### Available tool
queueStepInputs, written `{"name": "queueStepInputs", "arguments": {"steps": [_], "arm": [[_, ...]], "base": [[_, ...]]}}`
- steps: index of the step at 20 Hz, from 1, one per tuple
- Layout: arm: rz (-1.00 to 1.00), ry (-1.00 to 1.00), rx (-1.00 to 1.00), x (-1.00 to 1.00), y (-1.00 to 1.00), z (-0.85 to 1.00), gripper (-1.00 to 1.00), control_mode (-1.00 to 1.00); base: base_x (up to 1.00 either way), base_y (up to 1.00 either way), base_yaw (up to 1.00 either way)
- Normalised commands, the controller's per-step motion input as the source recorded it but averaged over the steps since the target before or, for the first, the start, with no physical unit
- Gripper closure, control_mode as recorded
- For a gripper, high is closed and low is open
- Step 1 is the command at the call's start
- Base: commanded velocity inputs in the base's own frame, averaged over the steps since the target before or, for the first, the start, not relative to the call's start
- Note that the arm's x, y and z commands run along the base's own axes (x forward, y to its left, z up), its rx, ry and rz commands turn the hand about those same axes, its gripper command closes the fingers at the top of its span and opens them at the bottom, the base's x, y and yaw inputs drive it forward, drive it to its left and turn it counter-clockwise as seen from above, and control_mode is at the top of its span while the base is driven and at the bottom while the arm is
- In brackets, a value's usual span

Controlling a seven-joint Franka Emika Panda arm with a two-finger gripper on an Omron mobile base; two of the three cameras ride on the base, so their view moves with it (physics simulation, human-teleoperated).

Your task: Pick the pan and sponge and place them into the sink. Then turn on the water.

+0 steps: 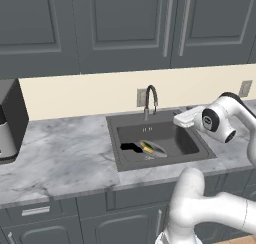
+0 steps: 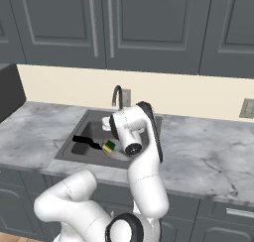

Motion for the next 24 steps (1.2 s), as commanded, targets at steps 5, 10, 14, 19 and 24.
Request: {"name": "queueStepInputs", "arguments": {"steps": [5, 10, 14, 19, 24], "arm": [[0.0, 0.0, -0.05, 0.17, 0.17, -0.07, -1.0, -1.0], [0.0, 0.0, -0.03, 0.27, 0.1, -0.1, -1.0, -1.0], [0.0, 0.0, -0.02, 0.33, 0.05, -0.13, -1.0, -1.0], [0.04, 0.0, 0.01, 0.25, 0.0, -0.13, -1.0, -1.0], [0.06, 0.0, 0.0, 0.21, 0.0, -0.12, -1.0, -1.0]], "base": [[0.0, 0.0, 0.0], [0.0, 0.0, 0.0], [0.0, 0.0, 0.0], [0.0, 0.0, 0.0], [0.0, 0.0, 0.0]]}}
